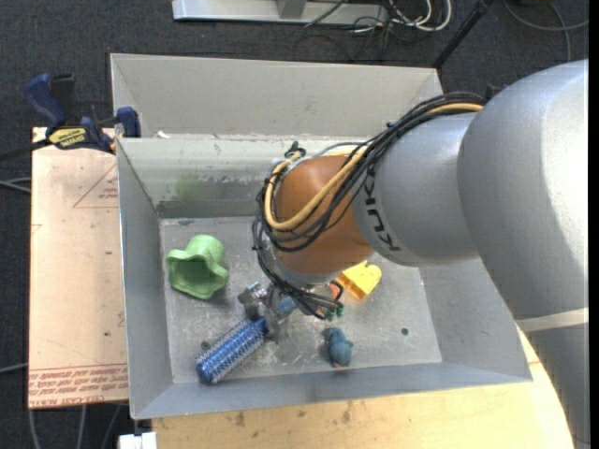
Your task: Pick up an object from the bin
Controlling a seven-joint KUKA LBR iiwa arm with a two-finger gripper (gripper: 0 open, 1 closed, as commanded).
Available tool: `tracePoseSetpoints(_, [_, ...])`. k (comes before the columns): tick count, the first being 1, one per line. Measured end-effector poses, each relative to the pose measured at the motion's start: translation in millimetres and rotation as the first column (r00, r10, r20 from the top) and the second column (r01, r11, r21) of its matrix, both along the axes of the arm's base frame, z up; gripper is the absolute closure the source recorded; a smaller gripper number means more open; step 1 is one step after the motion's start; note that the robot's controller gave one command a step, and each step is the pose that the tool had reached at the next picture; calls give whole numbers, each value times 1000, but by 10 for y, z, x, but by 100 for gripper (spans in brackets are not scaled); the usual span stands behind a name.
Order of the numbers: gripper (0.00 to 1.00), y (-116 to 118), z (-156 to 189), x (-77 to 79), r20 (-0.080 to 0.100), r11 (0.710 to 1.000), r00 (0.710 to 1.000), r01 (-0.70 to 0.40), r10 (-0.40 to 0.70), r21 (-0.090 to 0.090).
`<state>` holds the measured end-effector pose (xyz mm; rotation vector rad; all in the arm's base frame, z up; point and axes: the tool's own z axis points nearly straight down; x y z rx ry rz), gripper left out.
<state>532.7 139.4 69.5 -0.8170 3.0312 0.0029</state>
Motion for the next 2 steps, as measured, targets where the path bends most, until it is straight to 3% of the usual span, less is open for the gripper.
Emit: tracePoseSetpoints(2, [100,12,1052,29,5,1000,1000,5,-5,0])
